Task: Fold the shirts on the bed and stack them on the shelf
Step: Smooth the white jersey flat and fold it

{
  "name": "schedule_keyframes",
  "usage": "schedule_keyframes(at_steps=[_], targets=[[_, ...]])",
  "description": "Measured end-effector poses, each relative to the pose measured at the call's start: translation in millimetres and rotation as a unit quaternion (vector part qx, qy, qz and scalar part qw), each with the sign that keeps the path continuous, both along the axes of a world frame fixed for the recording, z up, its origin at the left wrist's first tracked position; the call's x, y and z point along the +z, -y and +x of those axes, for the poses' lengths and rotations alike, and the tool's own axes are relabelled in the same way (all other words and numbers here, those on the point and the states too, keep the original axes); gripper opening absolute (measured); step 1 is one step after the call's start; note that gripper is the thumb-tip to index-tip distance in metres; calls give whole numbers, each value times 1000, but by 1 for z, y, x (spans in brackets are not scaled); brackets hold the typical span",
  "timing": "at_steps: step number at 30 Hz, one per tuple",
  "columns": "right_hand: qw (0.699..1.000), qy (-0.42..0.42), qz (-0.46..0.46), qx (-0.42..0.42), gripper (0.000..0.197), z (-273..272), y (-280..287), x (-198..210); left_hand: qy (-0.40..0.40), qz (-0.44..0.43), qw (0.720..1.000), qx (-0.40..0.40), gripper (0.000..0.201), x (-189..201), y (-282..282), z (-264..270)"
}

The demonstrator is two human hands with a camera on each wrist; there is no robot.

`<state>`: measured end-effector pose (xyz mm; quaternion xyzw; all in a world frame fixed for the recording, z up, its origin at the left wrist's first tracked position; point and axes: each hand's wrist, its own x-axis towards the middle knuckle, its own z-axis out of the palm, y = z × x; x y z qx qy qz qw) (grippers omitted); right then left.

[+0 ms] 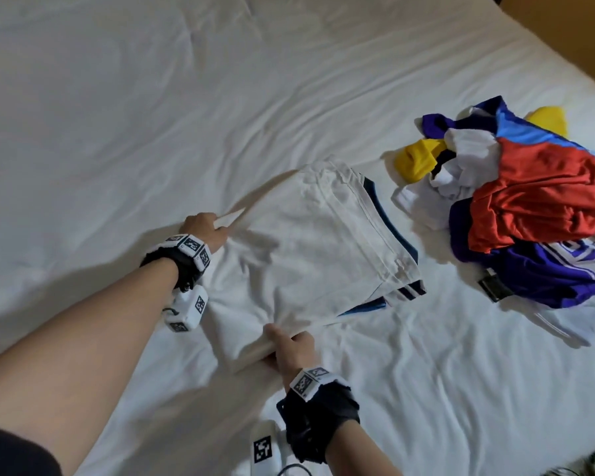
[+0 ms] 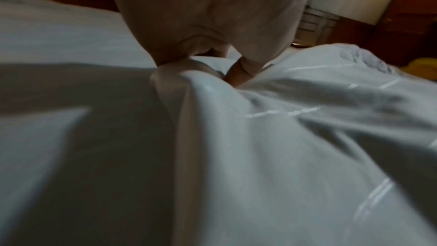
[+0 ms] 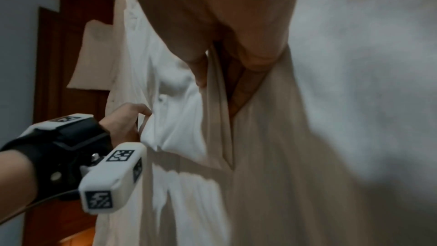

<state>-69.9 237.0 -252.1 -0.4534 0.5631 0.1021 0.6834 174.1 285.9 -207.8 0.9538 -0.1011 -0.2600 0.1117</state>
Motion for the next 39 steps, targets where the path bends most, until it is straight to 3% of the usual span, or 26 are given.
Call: schedule_keyframes(at_steps=[4,6,9,13,16,19,22,28,31,33,36,39], targets=[[992,-3,5,129,62,-16,15,-8,-34,-35,991,125,23,4,-66,-37],[985,3,14,172,46,-27,31,-1,-56,-46,978,195,31,5,-101,-76],[973,21,-32,226,13,-48,64,9,-91,-93,956,263,22,1,-140,-155],[935,-19,-170,312,19,-88,100,36,-164,-186,912,327,31,-12,-161,-249],[886,-50,-246,390,27,-108,104,58,-176,-203,907,324,26,-16,-157,-273],[879,-37,-329,343,13,-89,102,58,-77,-226,898,368,15,-6,-143,-241],[869,13,-402,289,36,-39,108,43,6,-293,877,381,15,-1,-119,-184],[871,-39,-415,260,46,52,135,25,90,-259,893,356,31,-9,-77,-98],[855,-34,-430,289,32,59,148,25,161,-248,890,347,23,-12,-76,-93],[845,-9,-466,264,23,57,156,26,207,-263,886,322,19,-12,-78,-92],[852,-19,-477,214,20,50,164,25,208,-322,879,285,17,-14,-75,-89],[872,-46,-439,211,19,50,165,17,182,-306,893,274,19,-27,-71,-77]])
